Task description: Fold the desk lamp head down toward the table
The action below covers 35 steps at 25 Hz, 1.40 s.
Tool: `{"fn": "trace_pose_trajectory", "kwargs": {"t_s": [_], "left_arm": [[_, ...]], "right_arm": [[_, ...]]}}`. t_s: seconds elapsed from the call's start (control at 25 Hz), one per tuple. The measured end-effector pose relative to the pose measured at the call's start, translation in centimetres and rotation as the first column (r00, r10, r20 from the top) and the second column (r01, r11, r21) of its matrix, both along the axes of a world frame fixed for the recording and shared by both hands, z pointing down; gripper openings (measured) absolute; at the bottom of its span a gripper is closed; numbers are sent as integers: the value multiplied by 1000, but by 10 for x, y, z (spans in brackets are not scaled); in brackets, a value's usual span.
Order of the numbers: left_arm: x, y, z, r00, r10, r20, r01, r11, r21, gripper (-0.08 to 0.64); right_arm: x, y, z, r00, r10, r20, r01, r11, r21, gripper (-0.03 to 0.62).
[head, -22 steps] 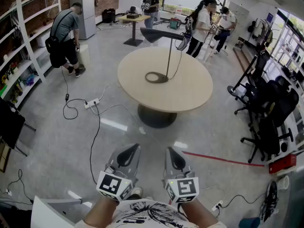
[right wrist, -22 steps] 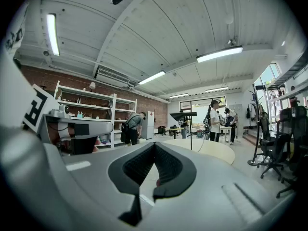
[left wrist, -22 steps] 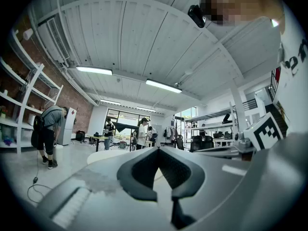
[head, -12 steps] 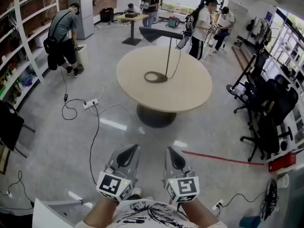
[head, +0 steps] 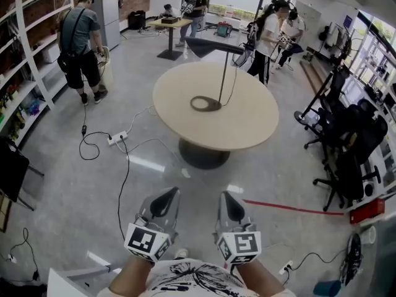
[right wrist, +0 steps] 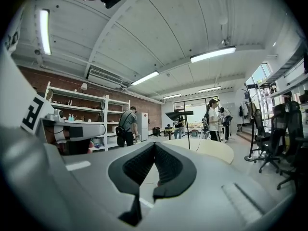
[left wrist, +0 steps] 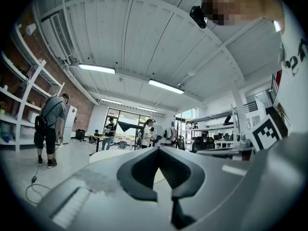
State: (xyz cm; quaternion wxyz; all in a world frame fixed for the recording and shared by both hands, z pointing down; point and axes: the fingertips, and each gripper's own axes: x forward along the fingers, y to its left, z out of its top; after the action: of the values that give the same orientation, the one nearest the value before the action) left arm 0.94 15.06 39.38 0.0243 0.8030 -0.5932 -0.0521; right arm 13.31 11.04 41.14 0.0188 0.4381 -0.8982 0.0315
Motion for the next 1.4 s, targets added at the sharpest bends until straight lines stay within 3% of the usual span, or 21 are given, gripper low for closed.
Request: {"fn": "trace_pose_trajectory", "kwargs": {"t_s": [0.32, 0.68, 1.0, 1.4], "left_arm": [[-58, -10, 3, 1000, -4, -22, 3, 1000, -12, 5], [-70, -41, 28, 999, -36, -41, 34, 998, -57, 4], [-92, -123, 34, 998, -67, -16, 66, 995, -73, 5], [-128, -268, 7, 993, -118, -5, 118, 993, -25, 5]], "right_arm": [[-36, -15, 5, 999, 40, 15, -40, 999, -28, 9], [-43, -49, 30, 1000, 20, 0, -20, 996, -81, 9], [-62, -141, 39, 1000, 2, 7, -1, 995, -100, 9], [-86, -293, 20, 999, -44, -6, 44, 997, -63, 9]]}}
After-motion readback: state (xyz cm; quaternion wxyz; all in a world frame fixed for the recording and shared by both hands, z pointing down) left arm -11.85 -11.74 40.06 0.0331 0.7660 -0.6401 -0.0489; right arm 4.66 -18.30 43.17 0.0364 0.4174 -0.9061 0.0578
